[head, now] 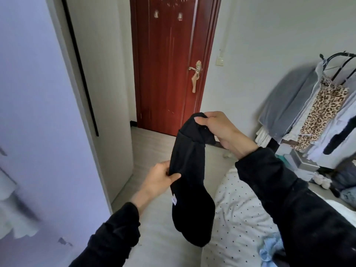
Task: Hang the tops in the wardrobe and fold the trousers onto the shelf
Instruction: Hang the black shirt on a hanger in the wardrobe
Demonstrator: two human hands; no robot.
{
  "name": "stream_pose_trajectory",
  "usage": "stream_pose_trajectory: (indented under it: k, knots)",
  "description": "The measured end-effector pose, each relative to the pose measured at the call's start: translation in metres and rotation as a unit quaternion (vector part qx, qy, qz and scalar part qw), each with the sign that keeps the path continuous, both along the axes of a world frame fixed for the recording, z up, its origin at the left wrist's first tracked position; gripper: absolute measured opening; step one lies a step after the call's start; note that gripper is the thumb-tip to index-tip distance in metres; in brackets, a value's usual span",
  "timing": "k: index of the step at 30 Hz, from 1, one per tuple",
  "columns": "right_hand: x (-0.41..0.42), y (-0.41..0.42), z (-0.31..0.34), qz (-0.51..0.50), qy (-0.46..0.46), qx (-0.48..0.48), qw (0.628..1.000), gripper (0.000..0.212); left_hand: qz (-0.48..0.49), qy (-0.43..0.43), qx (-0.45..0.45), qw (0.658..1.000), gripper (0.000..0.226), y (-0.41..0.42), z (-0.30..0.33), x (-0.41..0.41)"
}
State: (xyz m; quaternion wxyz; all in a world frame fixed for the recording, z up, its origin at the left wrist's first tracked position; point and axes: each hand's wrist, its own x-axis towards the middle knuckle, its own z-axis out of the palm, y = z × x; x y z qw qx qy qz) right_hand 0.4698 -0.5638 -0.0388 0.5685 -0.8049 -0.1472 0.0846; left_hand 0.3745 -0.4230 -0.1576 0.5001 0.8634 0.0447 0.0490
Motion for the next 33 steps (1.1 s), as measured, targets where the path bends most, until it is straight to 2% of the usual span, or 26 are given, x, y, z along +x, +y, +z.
stream_pose_trajectory:
  k: [2,5,6,7,8,9,13,16,20,22,24,27,31,33]
  knots:
    - [-0.005,0.009,-0.006,-0.009,-0.018,-0.041,0.999,0.022,0.027,0.003,-0.061,0.998,0.015,0.016,0.002,-0.008]
    - [-0.015,0.012,-0.021,-0.016,-0.071,-0.186,0.980,0.026,0.018,0.015,-0.168,0.986,0.006,0.033,0.018,-0.020]
    - [-0.022,0.012,-0.026,-0.004,-0.066,-0.219,0.974,0.013,0.016,0.016,-0.176,0.984,0.008,0.039,0.024,-0.024]
    - [-0.032,0.012,-0.030,0.017,-0.048,-0.250,0.967,0.020,0.016,0.019,-0.172,0.985,0.012,0.045,0.029,-0.026]
    - [-0.042,0.012,-0.033,0.048,-0.035,-0.271,0.961,0.043,0.020,0.024,-0.160,0.987,0.012,0.051,0.033,-0.029]
    - [-0.053,0.016,-0.038,0.083,-0.031,-0.296,0.951,0.055,0.022,0.030,-0.145,0.989,0.011,0.057,0.038,-0.032]
    - [-0.087,0.045,-0.061,0.159,-0.053,-0.365,0.916,0.052,0.024,0.048,-0.115,0.992,0.008,0.069,0.052,-0.042]
    - [-0.105,0.075,-0.081,0.160,-0.055,-0.369,0.914,0.045,0.020,0.043,-0.110,0.993,0.009,0.086,0.061,-0.060]
    - [-0.124,0.115,-0.091,0.163,-0.104,-0.302,0.933,0.012,0.052,0.045,-0.101,0.992,0.019,0.124,0.072,-0.091]
    - [-0.133,0.134,-0.091,0.190,-0.093,-0.253,0.944,0.023,0.072,0.055,-0.089,0.992,0.020,0.145,0.074,-0.106]
    - [-0.148,0.161,-0.094,0.240,-0.082,-0.214,0.943,0.025,0.100,0.064,-0.073,0.990,0.025,0.169,0.075,-0.127]
    - [-0.170,0.195,-0.101,0.286,-0.081,-0.158,0.942,0.015,0.128,0.072,-0.052,0.988,0.027,0.196,0.075,-0.156]
    - [-0.195,0.244,-0.105,0.286,-0.098,-0.087,0.949,0.018,0.184,0.075,-0.030,0.980,0.020,0.233,0.076,-0.199]
    - [-0.208,0.272,-0.106,0.309,-0.131,-0.089,0.938,0.006,0.214,0.080,-0.017,0.973,0.018,0.250,0.078,-0.221]
